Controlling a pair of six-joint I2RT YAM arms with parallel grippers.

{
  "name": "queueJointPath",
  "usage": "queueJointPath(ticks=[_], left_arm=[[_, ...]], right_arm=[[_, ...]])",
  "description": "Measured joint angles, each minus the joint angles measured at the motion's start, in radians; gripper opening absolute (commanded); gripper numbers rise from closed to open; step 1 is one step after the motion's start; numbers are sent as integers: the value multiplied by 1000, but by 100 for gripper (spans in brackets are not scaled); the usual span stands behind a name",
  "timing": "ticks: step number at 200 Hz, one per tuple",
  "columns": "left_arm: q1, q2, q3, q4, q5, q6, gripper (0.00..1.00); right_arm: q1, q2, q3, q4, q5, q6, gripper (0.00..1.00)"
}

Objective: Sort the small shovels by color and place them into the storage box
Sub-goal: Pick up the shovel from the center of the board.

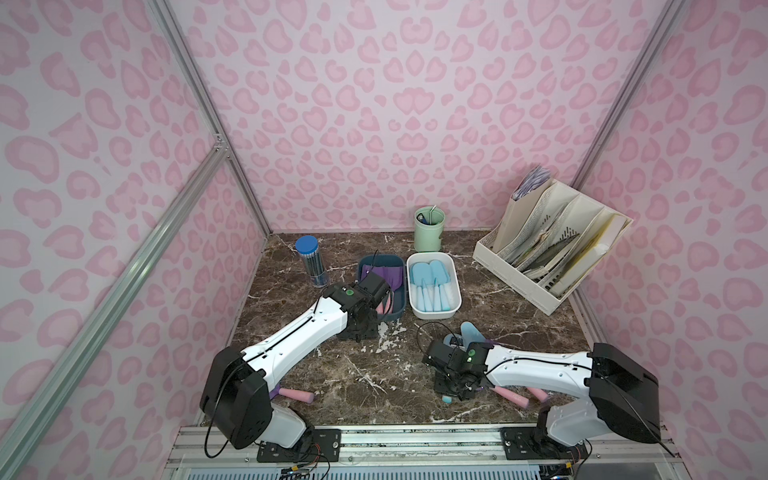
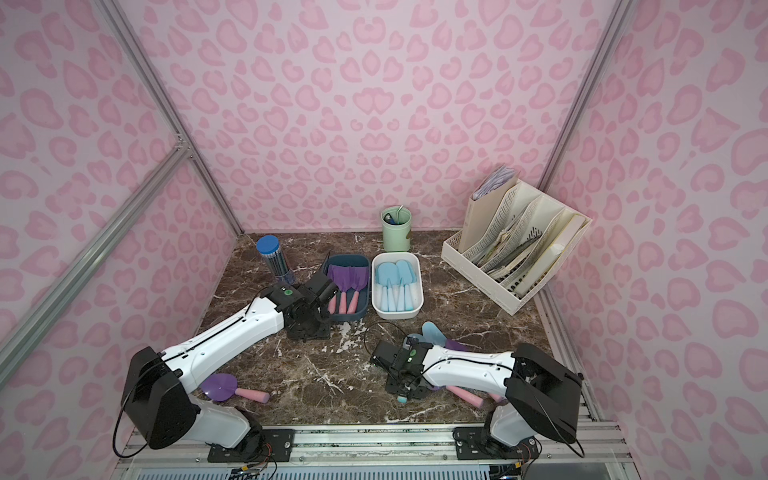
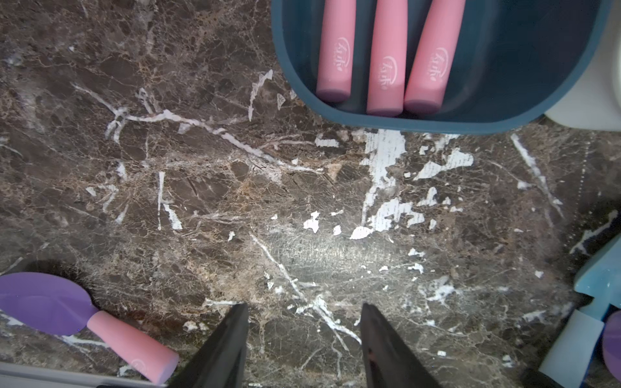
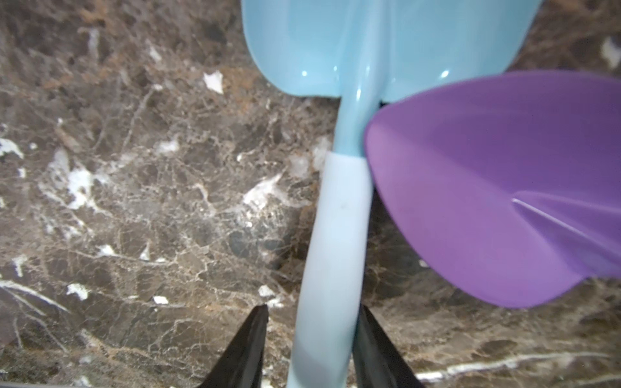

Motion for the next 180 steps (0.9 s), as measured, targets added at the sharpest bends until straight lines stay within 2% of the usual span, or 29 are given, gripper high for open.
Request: queueJointPath(ticks=[71,180], left_arm=[[2,0,-3,0,0,0,58],[7,-1,-6,0,0,14,58]], right_arm=[[-2,23,23,-3,5,-11,37],[-6,90,82,-16,20,-60,31]])
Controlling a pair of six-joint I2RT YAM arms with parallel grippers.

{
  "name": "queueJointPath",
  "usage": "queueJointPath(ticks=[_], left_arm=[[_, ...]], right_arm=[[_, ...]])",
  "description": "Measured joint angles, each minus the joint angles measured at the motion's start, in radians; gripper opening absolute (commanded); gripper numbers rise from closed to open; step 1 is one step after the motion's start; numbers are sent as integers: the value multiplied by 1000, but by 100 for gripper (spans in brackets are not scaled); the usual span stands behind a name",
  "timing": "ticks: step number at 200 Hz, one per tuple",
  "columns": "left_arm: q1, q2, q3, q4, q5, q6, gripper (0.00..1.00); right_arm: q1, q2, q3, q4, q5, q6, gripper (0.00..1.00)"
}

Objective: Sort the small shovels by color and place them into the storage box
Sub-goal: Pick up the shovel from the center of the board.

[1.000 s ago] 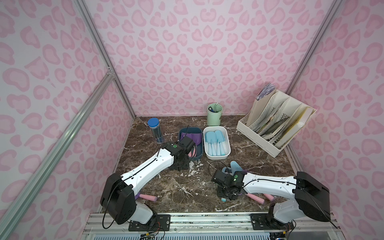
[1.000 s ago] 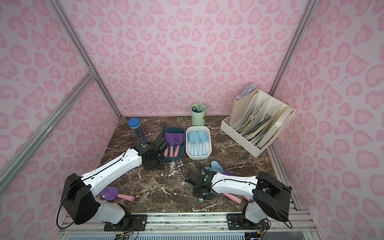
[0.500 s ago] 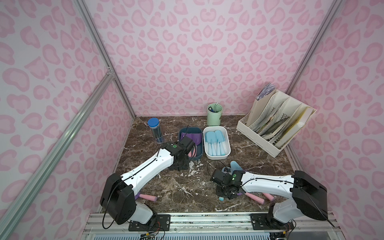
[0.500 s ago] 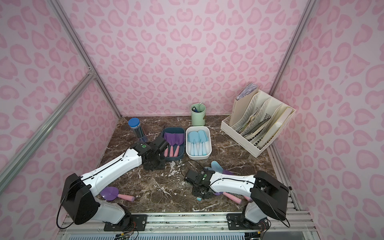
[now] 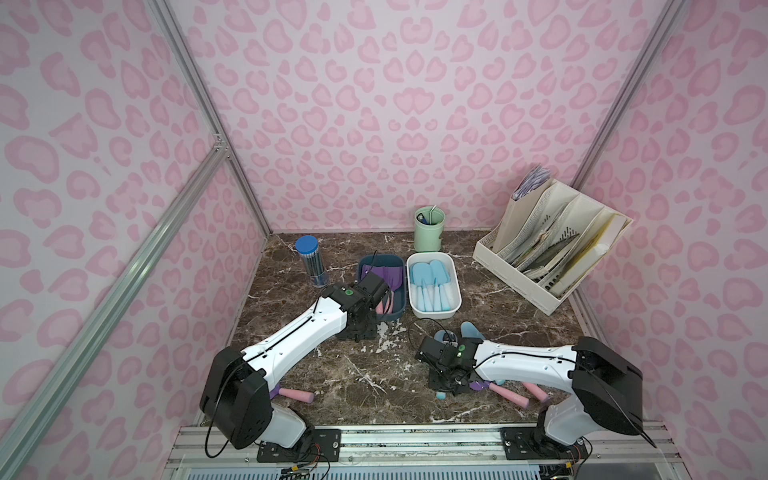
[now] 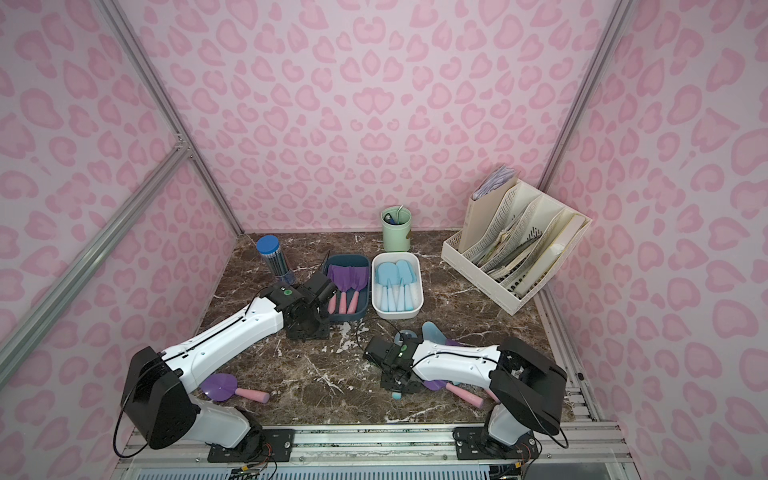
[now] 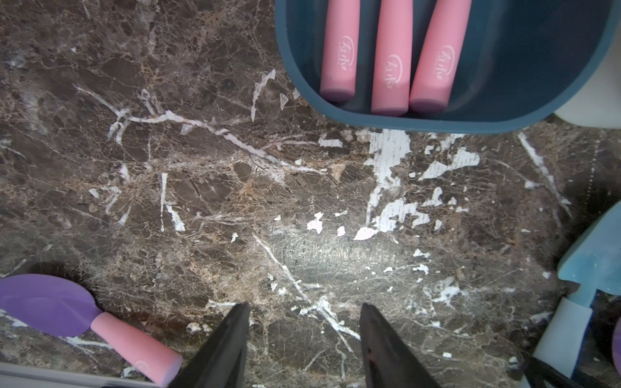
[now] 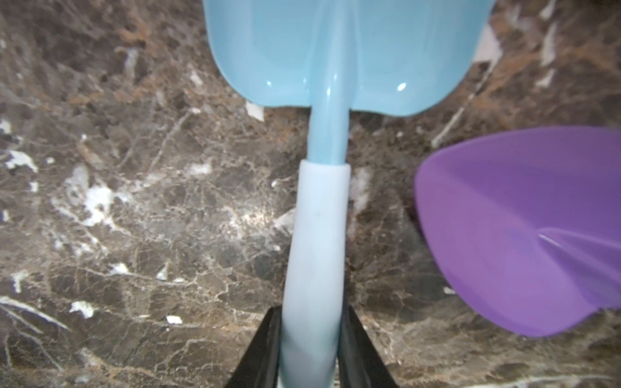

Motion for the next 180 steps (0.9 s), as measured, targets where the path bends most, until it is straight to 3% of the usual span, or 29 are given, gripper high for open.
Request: queueJointPath(ticks=[180], left_arm=[[11,-39,2,-12,-5,0,58]], right_arm=[[50,32,239,-156,23,-187,17]])
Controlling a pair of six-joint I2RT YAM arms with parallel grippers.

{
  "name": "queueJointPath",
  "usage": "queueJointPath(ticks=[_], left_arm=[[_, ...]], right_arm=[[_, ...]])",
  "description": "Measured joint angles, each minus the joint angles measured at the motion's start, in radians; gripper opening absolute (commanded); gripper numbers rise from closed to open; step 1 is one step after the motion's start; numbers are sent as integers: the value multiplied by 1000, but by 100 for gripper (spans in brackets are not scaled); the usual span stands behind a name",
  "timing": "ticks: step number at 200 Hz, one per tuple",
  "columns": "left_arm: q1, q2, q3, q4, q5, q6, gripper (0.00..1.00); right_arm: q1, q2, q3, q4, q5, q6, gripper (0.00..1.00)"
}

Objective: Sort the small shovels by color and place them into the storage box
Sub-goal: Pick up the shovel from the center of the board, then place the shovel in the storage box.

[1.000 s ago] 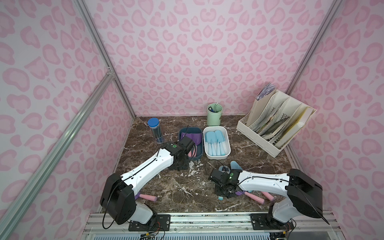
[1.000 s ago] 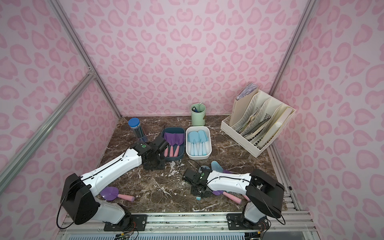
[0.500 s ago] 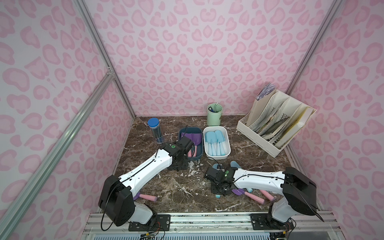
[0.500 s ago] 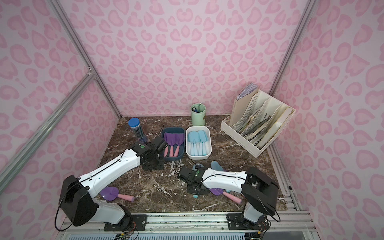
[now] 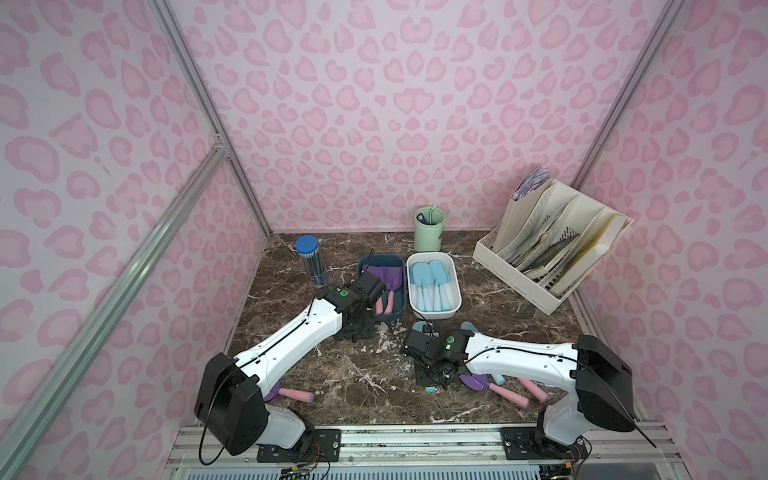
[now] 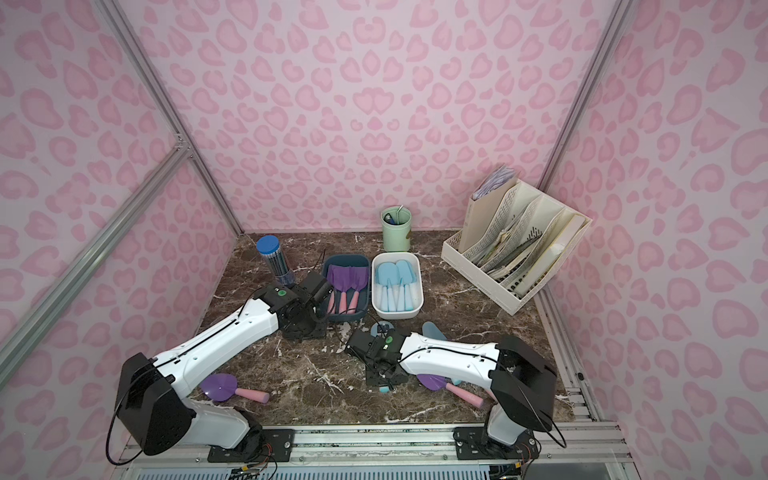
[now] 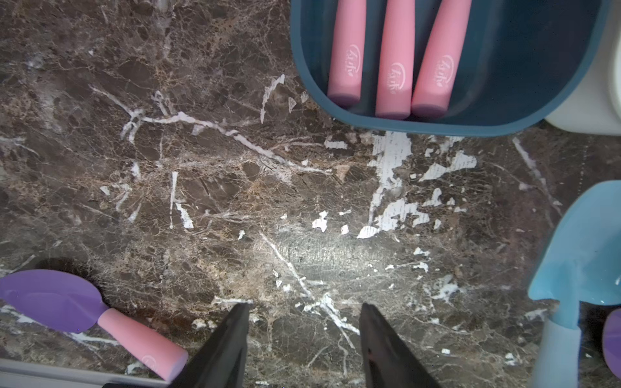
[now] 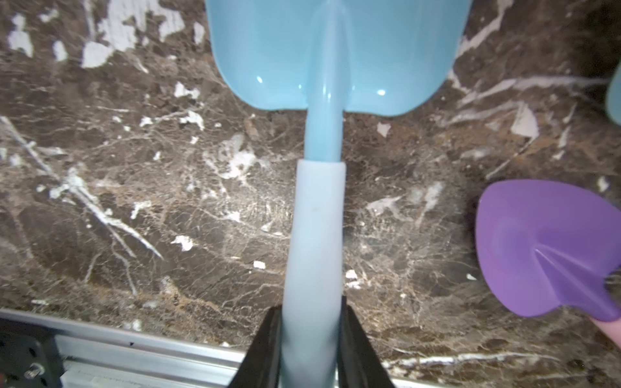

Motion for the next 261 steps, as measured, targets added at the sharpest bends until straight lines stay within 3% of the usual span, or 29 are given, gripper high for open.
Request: queueJointPath(ticks=[58,126,179,261], left_arm=[[1,-6,30,-9,-6,0,58],[2,-10,57,-39,-8,0,58],[2,-19,58,-53,-19,0,58],[10,-80,19,-93,-40,-1,58]], right_arm=[[-112,-78,74,-54,26,-130,14],[-375,-109,199,-70,75,-333,13],[-555,53,360,-42,8,-526,13],[-622,254,428,-11,-35,-698,14]])
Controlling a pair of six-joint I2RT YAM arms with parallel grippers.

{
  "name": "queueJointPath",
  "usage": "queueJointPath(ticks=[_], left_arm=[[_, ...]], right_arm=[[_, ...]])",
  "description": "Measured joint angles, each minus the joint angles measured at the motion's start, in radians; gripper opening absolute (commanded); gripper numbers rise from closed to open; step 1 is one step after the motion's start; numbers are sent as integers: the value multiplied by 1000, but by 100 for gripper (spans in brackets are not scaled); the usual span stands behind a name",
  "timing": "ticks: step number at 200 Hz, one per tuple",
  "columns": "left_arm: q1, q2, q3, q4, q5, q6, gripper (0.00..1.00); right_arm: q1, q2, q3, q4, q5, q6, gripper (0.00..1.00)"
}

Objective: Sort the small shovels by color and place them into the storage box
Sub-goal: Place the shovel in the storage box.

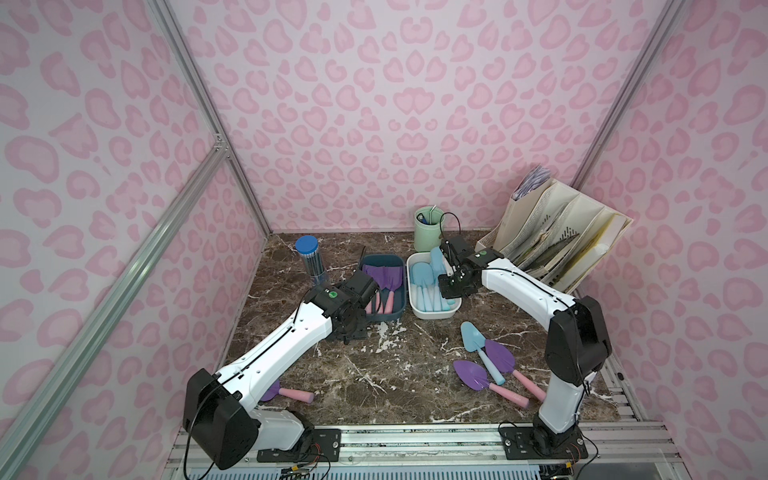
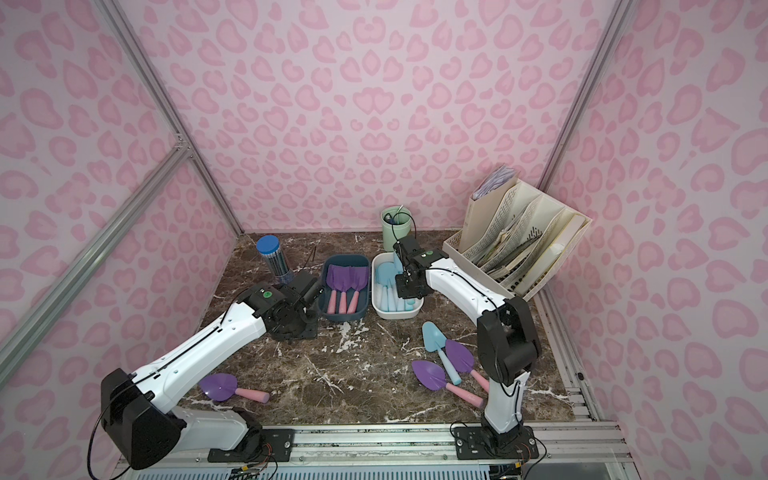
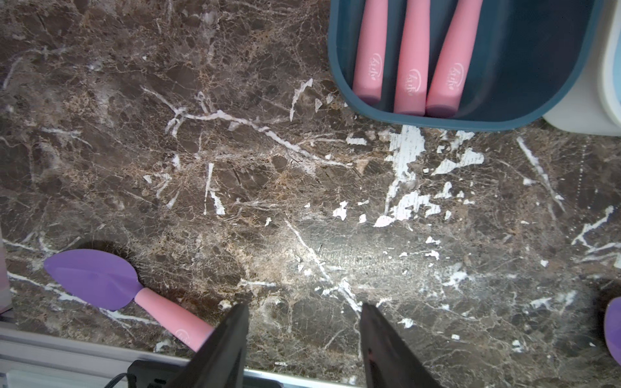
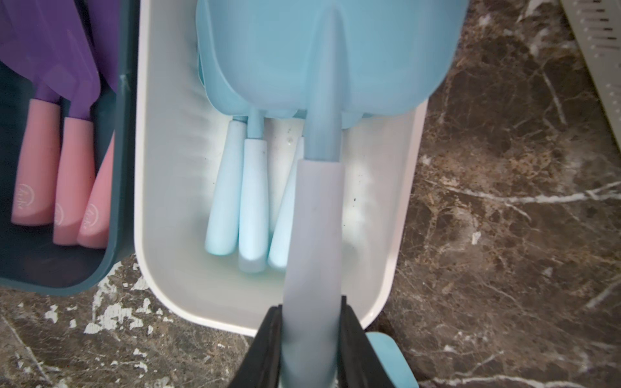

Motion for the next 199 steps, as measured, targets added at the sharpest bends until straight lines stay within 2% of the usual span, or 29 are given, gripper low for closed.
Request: queueJointPath(ticks=[89,199], left_arm=[[5,-22,-21,-7,-14,-3,59],[13,-45,-35,-25,-19,-3,59]], right_arm=[[-9,105,42,18,-7,-76,15],[-12,183,45,18,-5,-81,20]])
